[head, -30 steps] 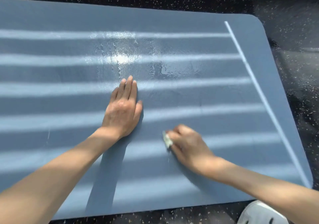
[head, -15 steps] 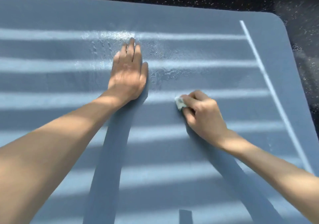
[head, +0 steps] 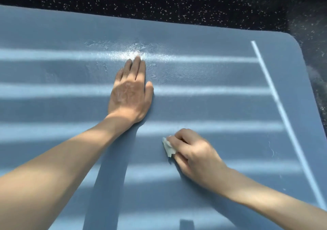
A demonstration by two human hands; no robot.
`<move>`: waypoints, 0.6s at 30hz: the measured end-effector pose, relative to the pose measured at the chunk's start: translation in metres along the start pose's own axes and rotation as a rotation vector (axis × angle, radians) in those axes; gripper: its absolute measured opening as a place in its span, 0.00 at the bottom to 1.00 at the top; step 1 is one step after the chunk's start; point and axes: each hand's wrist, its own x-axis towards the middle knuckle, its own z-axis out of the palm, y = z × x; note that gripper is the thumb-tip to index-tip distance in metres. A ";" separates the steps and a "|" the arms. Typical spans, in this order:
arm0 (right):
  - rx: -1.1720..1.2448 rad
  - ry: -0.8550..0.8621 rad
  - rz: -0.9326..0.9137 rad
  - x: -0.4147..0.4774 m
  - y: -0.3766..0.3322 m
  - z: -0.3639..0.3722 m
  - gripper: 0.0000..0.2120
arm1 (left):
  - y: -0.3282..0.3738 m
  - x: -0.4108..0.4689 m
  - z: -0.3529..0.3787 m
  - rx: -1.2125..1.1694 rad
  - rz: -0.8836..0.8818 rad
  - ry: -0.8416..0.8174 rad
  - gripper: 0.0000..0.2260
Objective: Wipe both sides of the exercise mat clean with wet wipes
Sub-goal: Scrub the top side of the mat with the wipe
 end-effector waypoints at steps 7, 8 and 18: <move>-0.076 0.224 0.224 0.064 0.039 -0.016 0.09 | 0.000 0.001 0.000 -0.037 -0.020 -0.013 0.30; -0.064 0.136 0.163 0.051 0.022 -0.010 0.10 | 0.000 0.001 0.000 -0.033 -0.024 -0.011 0.31; -0.027 0.087 0.104 0.081 0.033 -0.017 0.11 | 0.000 0.005 0.003 0.016 -0.015 0.077 0.29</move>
